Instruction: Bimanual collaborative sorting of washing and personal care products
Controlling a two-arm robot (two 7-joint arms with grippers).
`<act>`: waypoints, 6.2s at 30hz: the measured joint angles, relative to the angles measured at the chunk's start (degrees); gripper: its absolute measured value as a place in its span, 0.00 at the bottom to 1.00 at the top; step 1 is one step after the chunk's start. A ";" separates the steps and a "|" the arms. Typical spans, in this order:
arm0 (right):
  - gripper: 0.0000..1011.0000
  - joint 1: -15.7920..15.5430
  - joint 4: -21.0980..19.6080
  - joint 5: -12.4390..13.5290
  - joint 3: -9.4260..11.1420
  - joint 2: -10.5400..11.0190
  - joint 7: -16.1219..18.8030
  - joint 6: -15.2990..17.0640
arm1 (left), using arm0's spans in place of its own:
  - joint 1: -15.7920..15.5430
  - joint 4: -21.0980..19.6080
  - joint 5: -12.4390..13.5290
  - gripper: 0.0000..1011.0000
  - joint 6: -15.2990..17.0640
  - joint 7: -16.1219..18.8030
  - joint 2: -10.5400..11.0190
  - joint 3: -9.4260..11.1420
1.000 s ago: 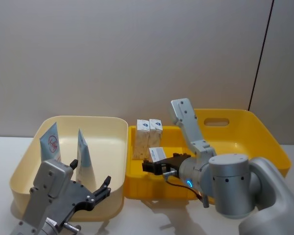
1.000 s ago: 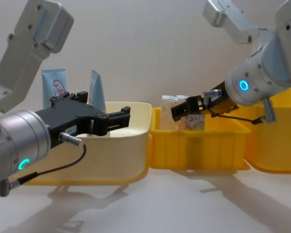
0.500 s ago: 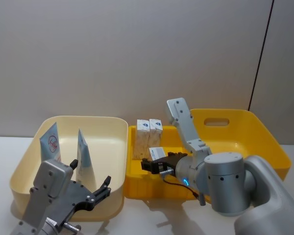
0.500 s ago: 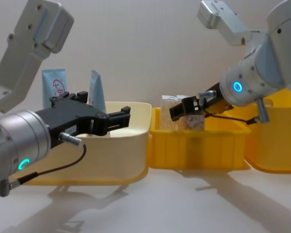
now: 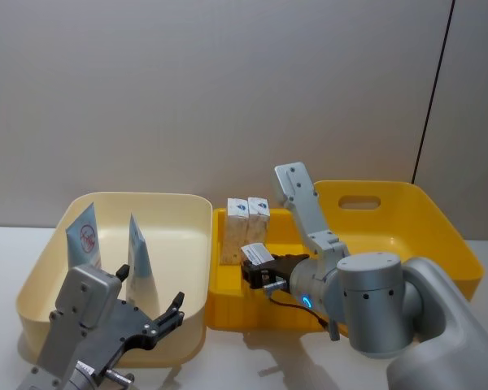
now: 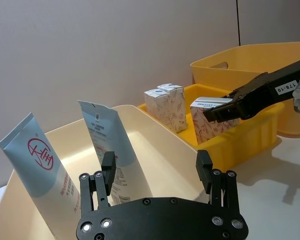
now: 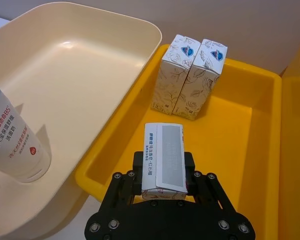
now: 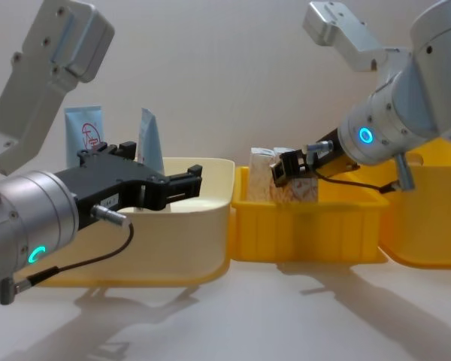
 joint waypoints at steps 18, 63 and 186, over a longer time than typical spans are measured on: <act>0.44 0.11 0.21 -0.15 -0.07 -0.06 0.14 -0.13 | 0.00 0.00 0.00 0.99 0.00 0.00 0.00 0.00; 0.44 -0.55 -16.04 -4.40 7.24 9.14 1.38 -12.97 | 0.00 0.00 0.00 0.99 0.00 0.00 0.00 0.00; 0.99 1.36 -4.54 -2.89 11.11 12.32 7.72 -0.79 | -12.77 14.04 -0.90 0.83 6.36 -9.42 -5.30 -0.40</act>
